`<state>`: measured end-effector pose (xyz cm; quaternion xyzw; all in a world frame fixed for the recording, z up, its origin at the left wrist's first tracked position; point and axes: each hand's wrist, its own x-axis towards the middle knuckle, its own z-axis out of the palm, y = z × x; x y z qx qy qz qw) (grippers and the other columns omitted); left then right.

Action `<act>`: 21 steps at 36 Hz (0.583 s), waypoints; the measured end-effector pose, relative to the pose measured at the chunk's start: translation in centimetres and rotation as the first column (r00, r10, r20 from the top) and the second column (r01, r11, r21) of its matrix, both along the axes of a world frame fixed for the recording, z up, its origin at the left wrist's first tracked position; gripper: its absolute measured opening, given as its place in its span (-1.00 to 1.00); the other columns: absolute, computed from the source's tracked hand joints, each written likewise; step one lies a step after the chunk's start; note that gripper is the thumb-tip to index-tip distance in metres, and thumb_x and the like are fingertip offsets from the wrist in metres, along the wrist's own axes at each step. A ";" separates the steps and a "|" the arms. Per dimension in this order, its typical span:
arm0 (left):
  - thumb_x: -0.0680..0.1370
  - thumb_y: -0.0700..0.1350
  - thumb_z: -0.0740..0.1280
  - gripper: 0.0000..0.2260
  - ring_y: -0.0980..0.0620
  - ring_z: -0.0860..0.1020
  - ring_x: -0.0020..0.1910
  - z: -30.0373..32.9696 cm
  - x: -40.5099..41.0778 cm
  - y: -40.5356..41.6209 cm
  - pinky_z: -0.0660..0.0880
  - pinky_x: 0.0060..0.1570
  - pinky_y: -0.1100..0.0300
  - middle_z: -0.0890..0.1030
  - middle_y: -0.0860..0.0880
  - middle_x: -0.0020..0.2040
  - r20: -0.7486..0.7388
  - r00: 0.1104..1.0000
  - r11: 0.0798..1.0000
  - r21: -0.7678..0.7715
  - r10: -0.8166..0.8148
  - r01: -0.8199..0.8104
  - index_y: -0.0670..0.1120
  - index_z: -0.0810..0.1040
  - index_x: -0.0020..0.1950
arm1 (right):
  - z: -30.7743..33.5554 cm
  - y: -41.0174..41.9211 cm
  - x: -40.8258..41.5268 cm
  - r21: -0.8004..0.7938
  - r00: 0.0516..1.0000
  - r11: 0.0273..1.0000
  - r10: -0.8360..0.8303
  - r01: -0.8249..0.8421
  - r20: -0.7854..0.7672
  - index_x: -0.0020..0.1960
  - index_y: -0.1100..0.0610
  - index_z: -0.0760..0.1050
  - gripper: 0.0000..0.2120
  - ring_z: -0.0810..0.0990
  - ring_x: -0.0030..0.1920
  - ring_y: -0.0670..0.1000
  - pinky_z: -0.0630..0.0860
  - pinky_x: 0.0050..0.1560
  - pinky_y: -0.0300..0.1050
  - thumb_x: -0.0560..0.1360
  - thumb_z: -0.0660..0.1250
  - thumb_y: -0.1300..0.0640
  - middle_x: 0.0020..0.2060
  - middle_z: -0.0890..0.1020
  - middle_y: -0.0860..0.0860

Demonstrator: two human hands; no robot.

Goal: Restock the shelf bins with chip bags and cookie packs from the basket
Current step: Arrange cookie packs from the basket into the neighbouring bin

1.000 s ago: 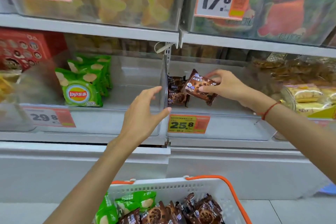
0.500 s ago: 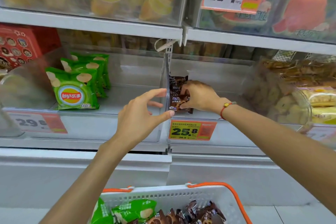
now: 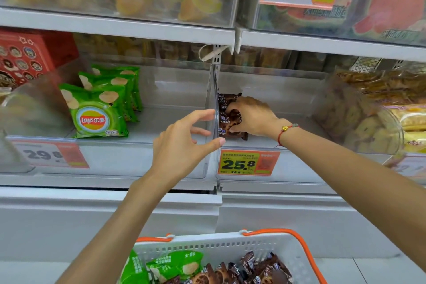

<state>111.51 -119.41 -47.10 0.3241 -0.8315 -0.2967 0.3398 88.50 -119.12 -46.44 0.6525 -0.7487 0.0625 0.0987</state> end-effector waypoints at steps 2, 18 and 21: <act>0.40 0.17 0.46 -0.55 0.46 0.51 -0.04 0.0 0.0 0.0 0.51 -0.07 0.27 0.50 0.45 0.12 -0.004 1.000 1.000 -0.002 -0.004 0.004 0.28 0.46 0.25 | -0.2 -0.2 0.1 -0.001 1.000 1.000 -0.001 0.001 0.003 0.23 0.05 0.47 -0.56 0.48 0.11 0.12 0.42 -0.08 -0.09 0.40 0.46 -0.03 0.14 0.52 0.06; 0.41 -0.01 0.51 -0.57 0.27 0.53 0.11 -1.1 0.2 2.1 0.50 0.11 0.14 0.56 0.26 0.15 -0.284 0.959 0.998 -0.055 -0.003 -0.014 0.15 0.51 0.24 | 2.3 3.9 0.5 0.027 0.963 1.000 -0.022 0.015 0.269 0.34 0.07 0.43 -0.49 0.50 0.23 0.05 0.48 0.20 -0.01 0.43 0.46 0.00 0.25 0.53 0.05; 0.43 -0.02 0.50 -0.65 0.25 0.54 0.02 -0.9 0.7 3.3 0.51 -0.01 0.22 0.57 0.24 0.07 -0.315 0.949 0.991 -0.129 -0.010 -0.033 0.14 0.52 0.18 | 2.9 7.4 1.8 -0.159 0.943 0.987 0.039 0.015 0.331 0.24 0.05 0.51 -0.61 0.55 0.10 0.02 0.50 0.12 0.00 0.44 0.46 0.04 0.11 0.60 0.03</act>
